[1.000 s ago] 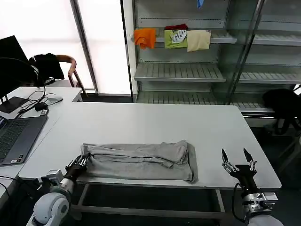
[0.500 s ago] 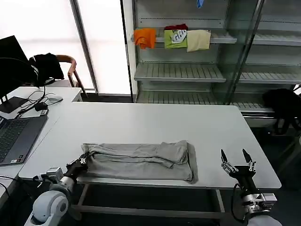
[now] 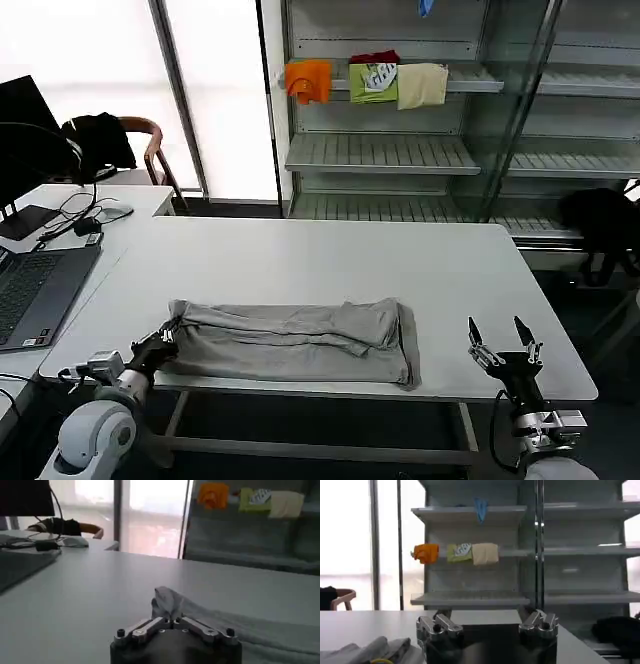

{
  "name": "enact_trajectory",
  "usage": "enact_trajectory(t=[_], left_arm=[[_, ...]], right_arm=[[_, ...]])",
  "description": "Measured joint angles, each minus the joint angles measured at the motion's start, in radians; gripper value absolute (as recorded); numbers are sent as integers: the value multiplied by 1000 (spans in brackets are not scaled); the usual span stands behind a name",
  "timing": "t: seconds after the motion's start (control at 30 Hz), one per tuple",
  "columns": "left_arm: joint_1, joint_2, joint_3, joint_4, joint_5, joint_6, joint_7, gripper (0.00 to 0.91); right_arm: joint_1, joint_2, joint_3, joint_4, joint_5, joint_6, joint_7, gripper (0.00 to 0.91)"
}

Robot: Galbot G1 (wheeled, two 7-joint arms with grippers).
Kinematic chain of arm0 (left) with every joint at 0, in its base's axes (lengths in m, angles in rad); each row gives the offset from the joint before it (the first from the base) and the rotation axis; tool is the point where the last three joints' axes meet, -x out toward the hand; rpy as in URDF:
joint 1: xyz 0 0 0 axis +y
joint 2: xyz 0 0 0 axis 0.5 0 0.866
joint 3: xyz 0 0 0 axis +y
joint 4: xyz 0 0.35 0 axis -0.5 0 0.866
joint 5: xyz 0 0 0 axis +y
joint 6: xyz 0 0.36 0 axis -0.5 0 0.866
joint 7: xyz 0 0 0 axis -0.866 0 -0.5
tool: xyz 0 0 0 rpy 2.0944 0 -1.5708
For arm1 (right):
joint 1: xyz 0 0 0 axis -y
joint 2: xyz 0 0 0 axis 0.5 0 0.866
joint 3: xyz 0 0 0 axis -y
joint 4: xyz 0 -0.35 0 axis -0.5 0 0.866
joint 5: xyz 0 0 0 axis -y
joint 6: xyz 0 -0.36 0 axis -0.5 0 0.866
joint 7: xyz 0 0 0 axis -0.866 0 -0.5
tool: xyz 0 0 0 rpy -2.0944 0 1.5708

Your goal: Fold and organize the clothes.

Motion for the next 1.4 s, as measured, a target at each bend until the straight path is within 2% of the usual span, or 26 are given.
enact_trajectory(t=[0.53,0.83,1.07,1.23,1.4], left_arm=[[-14,33,-29,53,30,-13,14,0],[-20,118,-149,66,-36,10,24,0],[-15,163,-233,-9,-112,52,11,0],[-29,153,-199,-94,-114,67,4,0],[-78,116,-73,-149,-78,88,-14,0]], right_arm=[[5,0,-4,3,-2,-2,0,907],[17,-2,-7,-1,1,-1,2,907],[29,3,-14,-3,-3,-5,2,907],[27,3,-14,-2,-8,-10,3,907],[33,10,-14,5,-18,-19,4,907]])
